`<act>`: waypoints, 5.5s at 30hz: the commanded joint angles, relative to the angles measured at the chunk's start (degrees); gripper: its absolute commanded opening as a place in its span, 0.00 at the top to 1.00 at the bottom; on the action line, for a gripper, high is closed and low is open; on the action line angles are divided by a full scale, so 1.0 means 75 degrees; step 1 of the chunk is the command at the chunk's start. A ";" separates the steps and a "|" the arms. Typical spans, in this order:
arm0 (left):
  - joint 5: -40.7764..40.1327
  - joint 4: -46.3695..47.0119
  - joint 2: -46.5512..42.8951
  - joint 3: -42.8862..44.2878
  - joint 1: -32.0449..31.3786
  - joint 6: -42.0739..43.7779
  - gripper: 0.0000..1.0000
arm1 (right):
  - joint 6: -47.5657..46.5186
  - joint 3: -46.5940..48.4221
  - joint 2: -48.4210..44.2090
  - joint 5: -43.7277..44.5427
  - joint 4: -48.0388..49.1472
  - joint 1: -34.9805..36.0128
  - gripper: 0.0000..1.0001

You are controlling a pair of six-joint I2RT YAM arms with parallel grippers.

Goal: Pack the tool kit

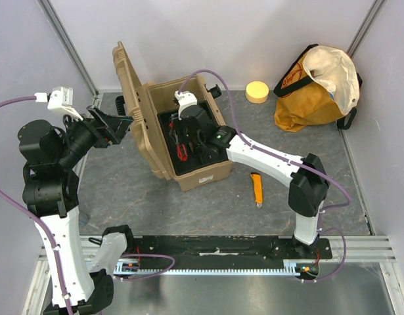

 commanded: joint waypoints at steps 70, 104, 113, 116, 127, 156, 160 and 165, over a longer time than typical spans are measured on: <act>-0.0031 -0.0002 -0.0060 0.0235 -0.0033 0.0067 0.20 | 0.2005 -0.6363 -0.6167 0.2217 -0.2504 -0.2616 0.04; -0.0043 -0.0014 -0.0154 0.0071 -0.0033 0.0184 0.20 | 0.2687 -0.7855 -0.4478 0.0829 -0.1248 -0.2604 0.80; -0.0020 -0.0014 -0.0154 0.0106 -0.0033 0.0160 0.20 | 0.2043 -0.5947 -0.5944 0.1617 -0.2363 -0.2616 0.81; -0.0020 -0.0014 -0.0154 0.0106 -0.0033 0.0149 0.20 | 0.1680 -0.5091 -0.5921 0.0951 -0.2376 -0.2581 0.81; 0.0004 -0.0014 -0.0177 0.0106 -0.0033 0.0090 0.20 | 0.0859 -0.2525 -0.4470 0.0433 -0.1064 -0.0766 0.82; -0.0055 -0.0014 -0.0236 -0.0011 -0.0033 0.0242 0.20 | -0.0325 0.0935 0.0571 0.1288 -0.0957 0.0525 0.78; -0.0067 -0.0014 -0.0248 -0.0023 -0.0033 0.0254 0.20 | -0.0290 0.0994 0.0840 0.1475 -0.1109 0.0525 0.76; -0.0078 -0.0038 -0.0248 -0.0023 -0.0033 0.0266 0.20 | -0.0045 0.1099 0.1075 0.1838 -0.1343 0.0525 0.69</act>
